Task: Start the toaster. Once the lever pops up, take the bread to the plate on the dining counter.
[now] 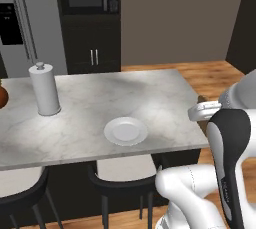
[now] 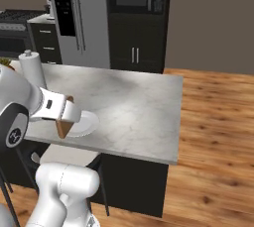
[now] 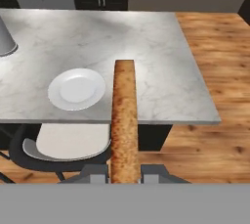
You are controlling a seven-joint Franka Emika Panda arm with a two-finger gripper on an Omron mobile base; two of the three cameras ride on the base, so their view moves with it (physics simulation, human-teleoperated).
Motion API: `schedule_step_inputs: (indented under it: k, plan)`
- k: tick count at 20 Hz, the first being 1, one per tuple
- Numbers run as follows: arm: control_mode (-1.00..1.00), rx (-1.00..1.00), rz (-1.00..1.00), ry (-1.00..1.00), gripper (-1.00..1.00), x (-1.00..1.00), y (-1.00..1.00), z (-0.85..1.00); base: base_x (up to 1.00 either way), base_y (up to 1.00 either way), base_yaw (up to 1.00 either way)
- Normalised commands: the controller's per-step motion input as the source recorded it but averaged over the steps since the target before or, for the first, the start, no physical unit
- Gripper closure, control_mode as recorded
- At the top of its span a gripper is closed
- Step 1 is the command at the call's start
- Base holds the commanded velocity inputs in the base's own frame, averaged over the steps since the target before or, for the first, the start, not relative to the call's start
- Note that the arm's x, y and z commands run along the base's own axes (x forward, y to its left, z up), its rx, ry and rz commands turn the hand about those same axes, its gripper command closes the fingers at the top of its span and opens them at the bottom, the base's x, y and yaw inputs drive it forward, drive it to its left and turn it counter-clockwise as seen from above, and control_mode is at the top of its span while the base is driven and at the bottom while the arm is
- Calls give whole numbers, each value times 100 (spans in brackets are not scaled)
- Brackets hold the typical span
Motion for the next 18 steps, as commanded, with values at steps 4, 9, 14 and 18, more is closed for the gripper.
schedule_step_inputs:
  k: [4, 9, 14, 18]
  plan:
    - [100, 0, 0, 0, 100, 0, 0, 0, 43, 0, -3]
    - [-100, 0, 0, 0, 100, 9, 0, -3, 27, 0, 0]
    - [-100, 1, 17, 1, 100, 49, 2, -29, 0, 0, 0]
    - [-100, 5, 34, 0, 100, 43, 0, -40, 0, 0, 0]
